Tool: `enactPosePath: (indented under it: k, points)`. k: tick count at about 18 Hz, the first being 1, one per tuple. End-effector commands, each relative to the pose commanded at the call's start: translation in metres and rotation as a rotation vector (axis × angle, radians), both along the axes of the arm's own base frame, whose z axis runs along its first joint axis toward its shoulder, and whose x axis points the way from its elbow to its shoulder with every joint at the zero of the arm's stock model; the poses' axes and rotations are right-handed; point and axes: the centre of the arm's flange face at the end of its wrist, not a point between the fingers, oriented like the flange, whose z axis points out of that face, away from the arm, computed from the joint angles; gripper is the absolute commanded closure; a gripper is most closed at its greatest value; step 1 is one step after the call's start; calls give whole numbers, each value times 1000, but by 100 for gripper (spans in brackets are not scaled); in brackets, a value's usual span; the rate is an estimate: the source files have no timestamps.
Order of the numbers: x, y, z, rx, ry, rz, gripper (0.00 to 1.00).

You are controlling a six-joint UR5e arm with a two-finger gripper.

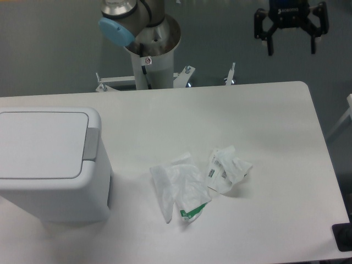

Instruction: Open the trash can

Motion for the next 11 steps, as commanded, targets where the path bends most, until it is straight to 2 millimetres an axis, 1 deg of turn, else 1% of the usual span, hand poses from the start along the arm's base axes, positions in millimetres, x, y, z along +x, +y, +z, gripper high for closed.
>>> enactPosePath:
  k: [4,5,7,9,11]
  points:
    - [3,1,3,3,5,-2,0]
    - [7,3,6,9,6,3,0]
    - [11,15,8,50,-17,52,0]
    - [15,31,14,99,-41,111,0]
    - [18,42,16,132,-63,160,0]
